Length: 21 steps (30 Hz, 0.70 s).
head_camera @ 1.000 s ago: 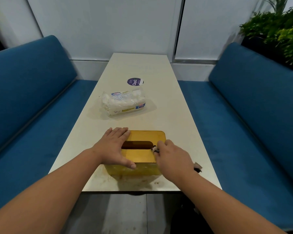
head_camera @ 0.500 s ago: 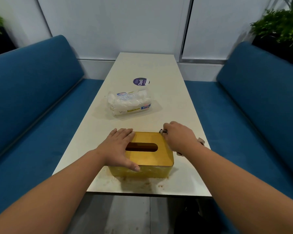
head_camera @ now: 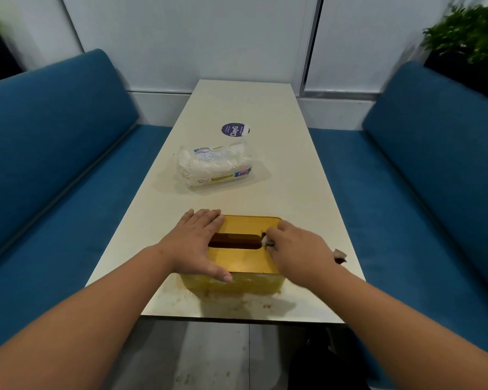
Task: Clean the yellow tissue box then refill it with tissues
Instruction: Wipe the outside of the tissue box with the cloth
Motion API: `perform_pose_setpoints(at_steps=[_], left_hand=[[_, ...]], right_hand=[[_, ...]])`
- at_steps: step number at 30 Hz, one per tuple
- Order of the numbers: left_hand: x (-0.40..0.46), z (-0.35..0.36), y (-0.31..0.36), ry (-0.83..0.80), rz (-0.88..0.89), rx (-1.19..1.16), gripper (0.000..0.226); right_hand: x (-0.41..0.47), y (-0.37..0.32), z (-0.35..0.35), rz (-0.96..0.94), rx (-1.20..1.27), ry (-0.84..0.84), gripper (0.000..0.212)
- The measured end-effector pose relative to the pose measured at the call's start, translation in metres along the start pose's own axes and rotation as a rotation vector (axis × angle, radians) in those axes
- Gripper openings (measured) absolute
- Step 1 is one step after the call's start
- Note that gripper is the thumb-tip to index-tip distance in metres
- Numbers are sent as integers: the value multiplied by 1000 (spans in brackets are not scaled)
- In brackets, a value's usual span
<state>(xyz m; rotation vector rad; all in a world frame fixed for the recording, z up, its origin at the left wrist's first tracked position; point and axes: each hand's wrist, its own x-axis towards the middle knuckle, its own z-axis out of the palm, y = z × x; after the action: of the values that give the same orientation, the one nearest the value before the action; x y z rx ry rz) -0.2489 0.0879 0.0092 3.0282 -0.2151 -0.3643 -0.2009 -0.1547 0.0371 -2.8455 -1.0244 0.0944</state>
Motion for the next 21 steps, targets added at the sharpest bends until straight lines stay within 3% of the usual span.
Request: perform_pose_setpoints(at_steps=[3, 6, 8, 10, 11, 12, 14, 16, 18, 21], left_hand=[[0, -3, -1, -34, 0, 20, 146], [-1, -9, 0, -63, 5, 6, 143], [-3, -20, 6, 37, -14, -81, 134], [-7, -46, 25, 213, -46, -383, 120], [-8, -59, 38, 281, -62, -622, 102], [-11, -73, 54, 326, -67, -878, 70], [-10, -89, 72, 448, -80, -1170, 22], [-10, -95, 72, 580, -130, -1237, 12], [-16, -97, 57, 608, -212, -1201, 22], [-36, -94, 22, 390, -253, -817, 28]], right_hand=[[-2, -2, -17, 31, 176, -85, 23], [13, -4, -46, 233, 677, 16, 25], [21, -14, -60, 304, 1023, 96, 32], [33, -29, -63, 304, 1239, 141, 45], [37, -40, -63, 295, 1347, 149, 53], [41, -52, -61, 283, 1465, 137, 59], [45, -72, -60, 259, 1656, 35, 62], [43, -73, -60, 182, 1622, -68, 59], [37, -55, -64, 14, 1357, -99, 66], [33, -8, -56, -87, 529, -162, 97]])
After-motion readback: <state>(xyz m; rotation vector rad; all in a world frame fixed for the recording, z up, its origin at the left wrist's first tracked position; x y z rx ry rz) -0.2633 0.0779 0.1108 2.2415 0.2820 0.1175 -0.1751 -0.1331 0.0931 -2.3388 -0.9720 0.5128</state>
